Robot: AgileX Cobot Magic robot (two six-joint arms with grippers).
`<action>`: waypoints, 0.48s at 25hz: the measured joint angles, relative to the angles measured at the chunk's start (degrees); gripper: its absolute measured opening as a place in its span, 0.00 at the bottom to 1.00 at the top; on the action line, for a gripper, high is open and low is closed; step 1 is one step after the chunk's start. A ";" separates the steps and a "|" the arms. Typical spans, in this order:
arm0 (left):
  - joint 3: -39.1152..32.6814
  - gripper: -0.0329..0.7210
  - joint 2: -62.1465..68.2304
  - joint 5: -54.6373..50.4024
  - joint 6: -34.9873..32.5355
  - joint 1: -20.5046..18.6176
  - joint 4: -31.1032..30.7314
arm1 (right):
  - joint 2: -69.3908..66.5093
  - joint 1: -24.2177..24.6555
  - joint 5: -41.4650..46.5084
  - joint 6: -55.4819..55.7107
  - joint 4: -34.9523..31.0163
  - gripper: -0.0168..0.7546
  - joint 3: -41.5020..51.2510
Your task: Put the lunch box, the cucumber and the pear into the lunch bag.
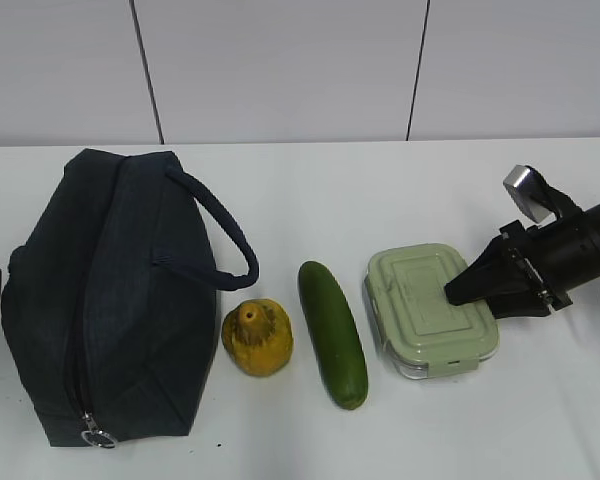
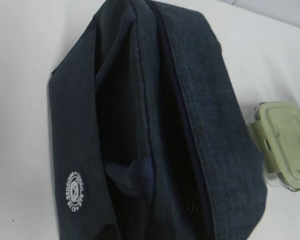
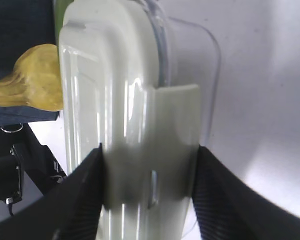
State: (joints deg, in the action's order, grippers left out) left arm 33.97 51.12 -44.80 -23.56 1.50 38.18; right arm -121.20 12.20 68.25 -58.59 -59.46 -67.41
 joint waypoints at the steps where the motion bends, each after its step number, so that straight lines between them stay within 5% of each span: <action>1: 0.39 0.45 2.45 0.14 -0.94 0.00 0.52 | 0.00 0.00 0.00 0.00 0.00 0.53 0.00; 8: 2.70 0.47 13.16 1.78 -4.69 1.48 3.05 | 0.00 0.00 -0.11 0.00 -0.33 0.53 0.00; 12: 2.87 0.32 16.76 2.07 -4.86 1.54 3.05 | 0.00 0.00 -0.11 0.00 -0.33 0.53 0.00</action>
State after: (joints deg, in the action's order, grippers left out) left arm 36.85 67.88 -42.73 -28.42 3.04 41.24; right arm -121.20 12.20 68.13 -58.59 -59.78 -67.41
